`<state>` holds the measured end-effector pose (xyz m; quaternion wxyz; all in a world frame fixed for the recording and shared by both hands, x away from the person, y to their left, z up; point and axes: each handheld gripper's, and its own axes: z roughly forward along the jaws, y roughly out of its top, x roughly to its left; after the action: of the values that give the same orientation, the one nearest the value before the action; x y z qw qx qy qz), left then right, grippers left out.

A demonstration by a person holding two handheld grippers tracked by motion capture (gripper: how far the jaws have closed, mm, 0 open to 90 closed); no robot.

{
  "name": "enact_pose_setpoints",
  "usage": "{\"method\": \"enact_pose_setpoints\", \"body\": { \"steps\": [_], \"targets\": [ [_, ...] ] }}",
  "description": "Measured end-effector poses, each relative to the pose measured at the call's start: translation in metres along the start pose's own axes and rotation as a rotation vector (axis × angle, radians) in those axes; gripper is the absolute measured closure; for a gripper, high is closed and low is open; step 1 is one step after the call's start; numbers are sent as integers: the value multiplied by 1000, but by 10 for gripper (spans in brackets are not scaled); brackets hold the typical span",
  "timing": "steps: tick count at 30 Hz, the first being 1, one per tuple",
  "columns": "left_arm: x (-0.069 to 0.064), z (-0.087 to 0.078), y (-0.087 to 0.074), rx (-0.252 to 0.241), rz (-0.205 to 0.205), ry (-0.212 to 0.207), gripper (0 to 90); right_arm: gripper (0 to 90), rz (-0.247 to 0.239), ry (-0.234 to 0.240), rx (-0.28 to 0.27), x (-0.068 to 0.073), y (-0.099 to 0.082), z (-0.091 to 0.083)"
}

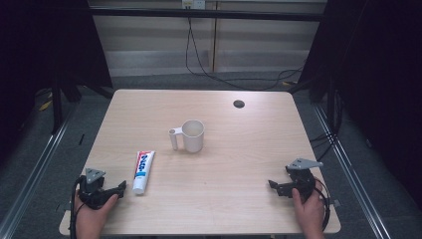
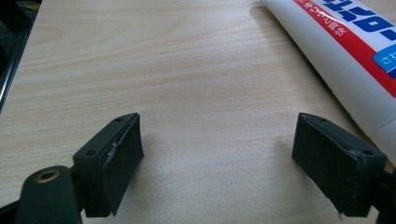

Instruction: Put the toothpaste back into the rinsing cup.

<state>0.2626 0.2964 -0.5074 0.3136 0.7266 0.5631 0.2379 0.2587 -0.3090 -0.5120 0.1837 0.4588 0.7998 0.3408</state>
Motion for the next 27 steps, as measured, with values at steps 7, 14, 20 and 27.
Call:
{"method": "enact_pose_setpoints", "body": {
  "steps": [7,14,20,27],
  "targets": [
    [4,-4,7,51,-53,-23,203,93,0,0,0,0,0,0],
    [5,-7,20,102,-90,-71,255,93,0,0,1,0,0,0],
    [3,-5,34,134,-87,-97,265,93,0,0,0,0,0,0],
    [4,-6,53,182,-80,-124,270,93,0,0,0,0,0,0]
  ]
}}
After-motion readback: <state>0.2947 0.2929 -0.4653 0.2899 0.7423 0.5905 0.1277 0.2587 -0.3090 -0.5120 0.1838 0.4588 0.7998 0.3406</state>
